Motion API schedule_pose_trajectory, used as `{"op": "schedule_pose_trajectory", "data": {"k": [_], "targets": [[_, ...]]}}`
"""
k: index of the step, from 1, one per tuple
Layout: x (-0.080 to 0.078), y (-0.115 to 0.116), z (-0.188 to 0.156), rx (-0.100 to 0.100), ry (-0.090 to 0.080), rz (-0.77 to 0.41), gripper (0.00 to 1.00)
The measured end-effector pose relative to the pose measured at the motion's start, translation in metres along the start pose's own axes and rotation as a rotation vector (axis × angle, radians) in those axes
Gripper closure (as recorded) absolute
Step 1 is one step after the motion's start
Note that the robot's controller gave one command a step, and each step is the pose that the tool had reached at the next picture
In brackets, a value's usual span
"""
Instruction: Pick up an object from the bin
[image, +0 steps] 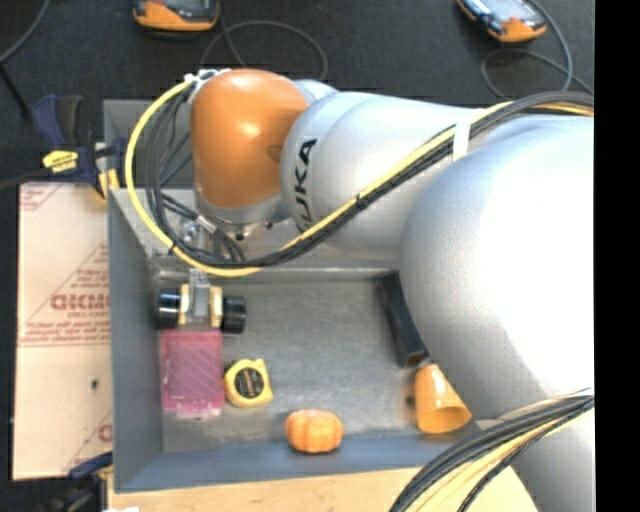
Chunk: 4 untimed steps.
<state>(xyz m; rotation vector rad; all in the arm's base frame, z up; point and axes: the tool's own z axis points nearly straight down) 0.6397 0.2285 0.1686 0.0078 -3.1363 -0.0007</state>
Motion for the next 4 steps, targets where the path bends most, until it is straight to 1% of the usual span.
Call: {"op": "schedule_pose_trajectory", "data": {"k": [1,2,3,4], "targets": [[-0.002,-0.001,-0.006,-0.002,-0.008,0.004,0.00],[-0.001,-0.006,0.052,0.000,-0.009,-0.120,0.00],[-0.008,-0.029,0.095,-0.007,-0.002,-0.087,0.00],[-0.009,-0.023,0.093,-0.003,-0.011,-0.187,0.00]]}}
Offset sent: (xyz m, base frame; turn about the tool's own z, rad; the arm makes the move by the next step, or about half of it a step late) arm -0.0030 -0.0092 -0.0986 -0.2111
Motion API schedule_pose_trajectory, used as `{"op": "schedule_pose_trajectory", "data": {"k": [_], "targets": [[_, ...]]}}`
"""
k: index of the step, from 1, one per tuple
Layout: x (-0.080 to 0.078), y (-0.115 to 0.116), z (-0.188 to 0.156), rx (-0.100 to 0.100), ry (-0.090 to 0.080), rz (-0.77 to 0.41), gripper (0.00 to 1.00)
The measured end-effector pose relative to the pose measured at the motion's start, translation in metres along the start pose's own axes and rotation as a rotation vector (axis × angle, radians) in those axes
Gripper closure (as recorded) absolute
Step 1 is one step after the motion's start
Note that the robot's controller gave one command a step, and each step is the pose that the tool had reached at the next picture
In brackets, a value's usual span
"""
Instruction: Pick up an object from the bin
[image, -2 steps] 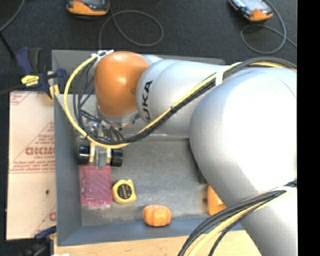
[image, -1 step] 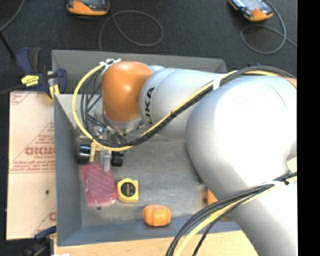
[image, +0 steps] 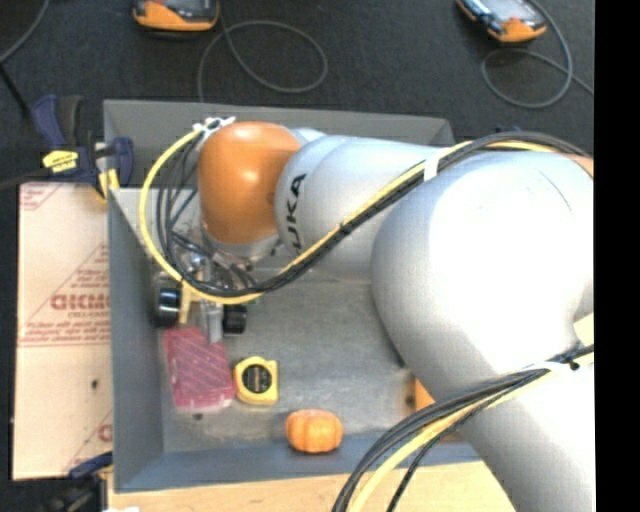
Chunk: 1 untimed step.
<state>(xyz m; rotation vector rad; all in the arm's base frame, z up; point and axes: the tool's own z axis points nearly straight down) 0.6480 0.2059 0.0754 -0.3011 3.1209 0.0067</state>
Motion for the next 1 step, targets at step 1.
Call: {"op": "schedule_pose_trajectory", "data": {"k": [1], "targets": [[-0.0006,-0.0039,-0.0015,-0.005,0.003,0.069,0.00]]}}
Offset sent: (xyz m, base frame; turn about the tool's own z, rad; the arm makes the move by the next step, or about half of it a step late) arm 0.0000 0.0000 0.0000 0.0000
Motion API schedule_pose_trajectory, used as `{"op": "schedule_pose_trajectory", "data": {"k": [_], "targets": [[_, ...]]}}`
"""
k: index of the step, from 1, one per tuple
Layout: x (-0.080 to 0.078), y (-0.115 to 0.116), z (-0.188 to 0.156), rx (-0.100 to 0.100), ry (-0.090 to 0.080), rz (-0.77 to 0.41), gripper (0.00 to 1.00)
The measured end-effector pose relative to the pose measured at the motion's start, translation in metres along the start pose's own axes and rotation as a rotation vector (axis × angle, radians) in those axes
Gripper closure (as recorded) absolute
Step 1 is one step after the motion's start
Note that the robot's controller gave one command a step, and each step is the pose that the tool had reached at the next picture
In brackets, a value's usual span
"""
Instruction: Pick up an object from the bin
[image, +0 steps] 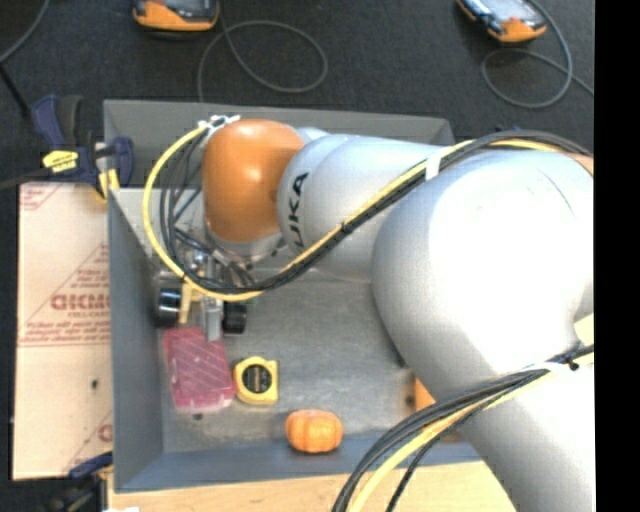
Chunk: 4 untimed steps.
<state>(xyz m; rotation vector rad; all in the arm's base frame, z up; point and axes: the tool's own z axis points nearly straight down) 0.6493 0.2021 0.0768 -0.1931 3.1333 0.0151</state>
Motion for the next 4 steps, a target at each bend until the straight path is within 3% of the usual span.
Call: {"op": "schedule_pose_trajectory", "data": {"k": [1,3,4], "targets": [[-0.001,0.002,0.000,0.005,-0.008,-0.067,1.00],[0.000,0.002,-0.003,0.005,-0.006,-0.066,1.00],[0.002,0.002,-0.021,0.006,0.002,-0.065,1.00]]}}
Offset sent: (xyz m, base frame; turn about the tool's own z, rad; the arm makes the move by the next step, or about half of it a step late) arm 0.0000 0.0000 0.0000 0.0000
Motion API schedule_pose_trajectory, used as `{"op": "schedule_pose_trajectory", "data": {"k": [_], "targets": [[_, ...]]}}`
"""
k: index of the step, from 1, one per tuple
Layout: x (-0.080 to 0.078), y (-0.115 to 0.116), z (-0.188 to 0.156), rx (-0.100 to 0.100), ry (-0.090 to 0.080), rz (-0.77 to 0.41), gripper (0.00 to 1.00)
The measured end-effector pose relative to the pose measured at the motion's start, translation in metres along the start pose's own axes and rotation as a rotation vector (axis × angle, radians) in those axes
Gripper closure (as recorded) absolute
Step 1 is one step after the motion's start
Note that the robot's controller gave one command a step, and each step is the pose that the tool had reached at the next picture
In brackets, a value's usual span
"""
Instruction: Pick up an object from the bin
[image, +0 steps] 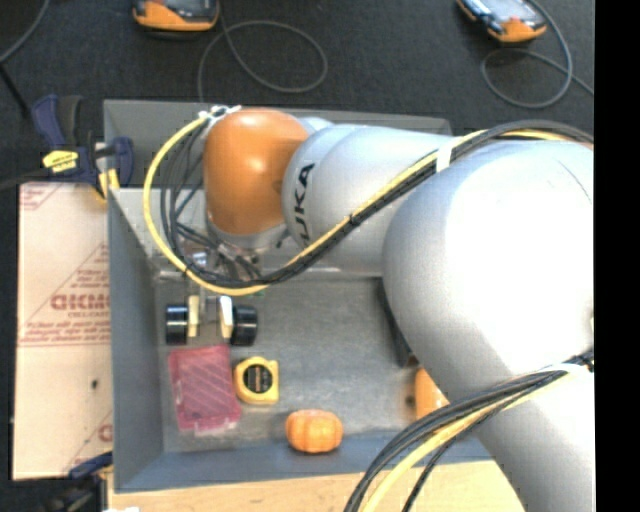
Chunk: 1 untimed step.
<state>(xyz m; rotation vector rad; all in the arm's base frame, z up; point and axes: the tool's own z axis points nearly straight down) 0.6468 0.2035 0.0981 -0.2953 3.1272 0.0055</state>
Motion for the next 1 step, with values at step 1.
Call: {"op": "schedule_pose_trajectory", "data": {"k": [1], "targets": [[-0.0022,0.0000,-0.0229,-0.001,-0.009,0.001,1.00]]}}
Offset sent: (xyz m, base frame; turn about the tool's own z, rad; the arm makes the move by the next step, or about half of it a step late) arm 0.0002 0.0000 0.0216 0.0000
